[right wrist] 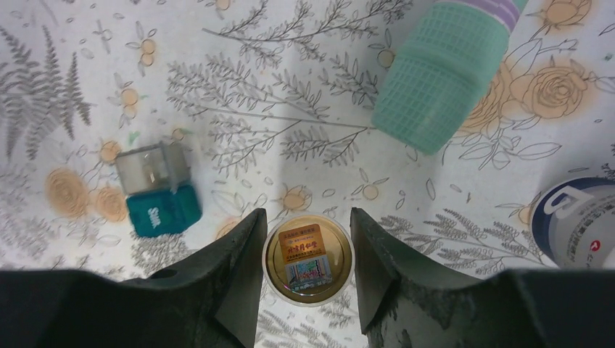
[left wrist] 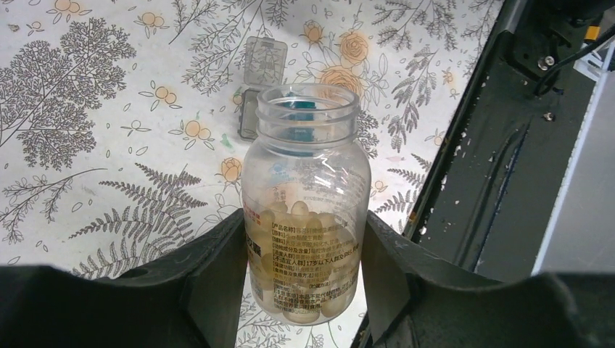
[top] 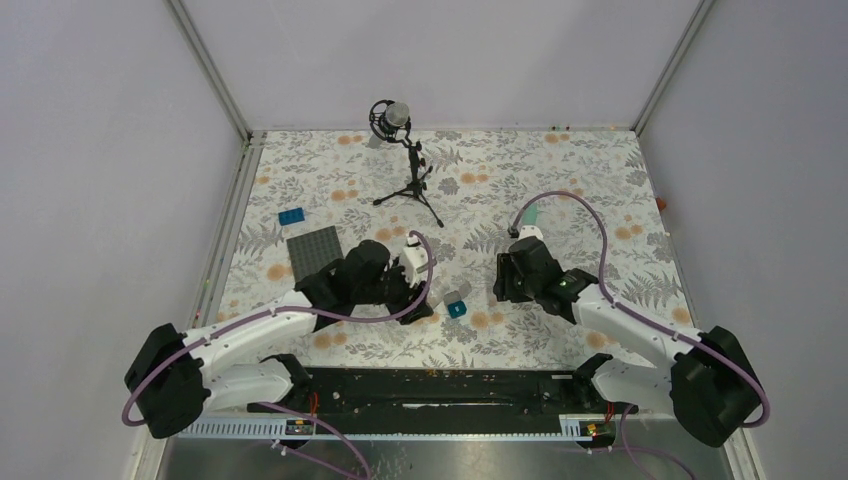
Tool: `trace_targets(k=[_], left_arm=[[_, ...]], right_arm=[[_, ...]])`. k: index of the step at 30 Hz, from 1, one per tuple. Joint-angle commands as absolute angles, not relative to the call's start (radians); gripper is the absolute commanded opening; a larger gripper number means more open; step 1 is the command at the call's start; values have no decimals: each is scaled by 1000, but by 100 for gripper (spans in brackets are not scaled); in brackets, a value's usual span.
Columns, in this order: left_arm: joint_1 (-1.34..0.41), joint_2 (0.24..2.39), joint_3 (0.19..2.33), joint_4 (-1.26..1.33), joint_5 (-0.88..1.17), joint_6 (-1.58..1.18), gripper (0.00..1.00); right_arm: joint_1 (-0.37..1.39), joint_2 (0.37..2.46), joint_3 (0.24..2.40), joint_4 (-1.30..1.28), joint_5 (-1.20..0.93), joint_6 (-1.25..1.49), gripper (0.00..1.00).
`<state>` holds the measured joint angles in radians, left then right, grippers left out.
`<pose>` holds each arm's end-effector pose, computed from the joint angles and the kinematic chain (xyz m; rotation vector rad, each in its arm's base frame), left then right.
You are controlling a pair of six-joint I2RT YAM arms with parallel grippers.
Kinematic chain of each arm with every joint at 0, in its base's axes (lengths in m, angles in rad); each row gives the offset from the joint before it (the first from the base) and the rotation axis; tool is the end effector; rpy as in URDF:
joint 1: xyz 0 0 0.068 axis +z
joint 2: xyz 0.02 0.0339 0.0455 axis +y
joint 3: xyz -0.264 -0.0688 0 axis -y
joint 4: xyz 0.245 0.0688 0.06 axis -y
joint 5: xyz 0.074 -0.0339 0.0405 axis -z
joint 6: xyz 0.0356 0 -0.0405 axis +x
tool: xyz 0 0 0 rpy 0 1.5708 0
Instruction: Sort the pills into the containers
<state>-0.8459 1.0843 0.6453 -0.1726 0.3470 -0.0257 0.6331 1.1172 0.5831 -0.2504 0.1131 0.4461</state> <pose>0.1447 -0.1816 0.2353 1.0931 1.9961 -0.8577 0.1823 0.1288 0.2005 -0.1668 2.3780 0.3921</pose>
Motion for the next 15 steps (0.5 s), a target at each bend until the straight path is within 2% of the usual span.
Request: trace_targets(k=[1, 9, 15], left_arm=[[-850, 1120, 639, -39, 313, -19, 0], [-850, 1204, 638, -7, 309, -19, 0], [-851, 1245, 643, -6, 304, -14, 0]], right_arm=[[664, 1175, 565, -149, 245, 448, 24], [705, 1272, 574, -114, 300, 485, 34], [709, 1286, 578, -144, 304, 510, 58]])
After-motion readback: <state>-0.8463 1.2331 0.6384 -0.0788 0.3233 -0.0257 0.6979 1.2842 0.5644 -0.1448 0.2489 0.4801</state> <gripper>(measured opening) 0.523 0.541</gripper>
